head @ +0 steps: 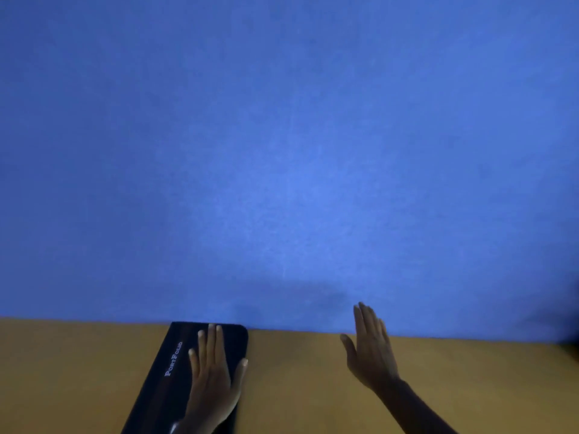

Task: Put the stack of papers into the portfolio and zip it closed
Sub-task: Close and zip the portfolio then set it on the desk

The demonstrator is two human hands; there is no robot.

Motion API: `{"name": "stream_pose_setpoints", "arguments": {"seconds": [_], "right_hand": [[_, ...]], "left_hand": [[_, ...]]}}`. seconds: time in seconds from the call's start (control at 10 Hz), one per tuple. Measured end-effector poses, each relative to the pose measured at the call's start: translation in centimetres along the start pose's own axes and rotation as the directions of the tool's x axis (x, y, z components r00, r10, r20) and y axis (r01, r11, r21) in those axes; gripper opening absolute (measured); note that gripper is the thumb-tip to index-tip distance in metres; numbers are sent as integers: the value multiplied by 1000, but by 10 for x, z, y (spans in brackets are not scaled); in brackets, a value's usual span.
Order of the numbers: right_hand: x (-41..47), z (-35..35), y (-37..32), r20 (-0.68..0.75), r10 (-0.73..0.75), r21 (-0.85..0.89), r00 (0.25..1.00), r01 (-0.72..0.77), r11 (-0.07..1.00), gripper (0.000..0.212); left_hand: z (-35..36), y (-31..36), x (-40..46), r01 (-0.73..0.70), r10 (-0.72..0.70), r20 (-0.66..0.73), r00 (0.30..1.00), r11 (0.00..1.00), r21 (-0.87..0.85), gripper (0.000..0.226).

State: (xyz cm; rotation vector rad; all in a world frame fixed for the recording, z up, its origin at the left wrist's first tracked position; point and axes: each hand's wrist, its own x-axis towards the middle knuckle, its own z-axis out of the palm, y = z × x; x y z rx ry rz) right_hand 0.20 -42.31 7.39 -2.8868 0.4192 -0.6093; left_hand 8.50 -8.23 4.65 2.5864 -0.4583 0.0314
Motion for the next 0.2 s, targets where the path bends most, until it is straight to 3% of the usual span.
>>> {"name": "stream_pose_setpoints", "arguments": {"seconds": [0.2], "right_hand": [[88,-114,54,-243,-49,-68,969,34,997,74]], "left_hand": [[-82,87,76,-193,169,-277,946,979,-64,90]]}}
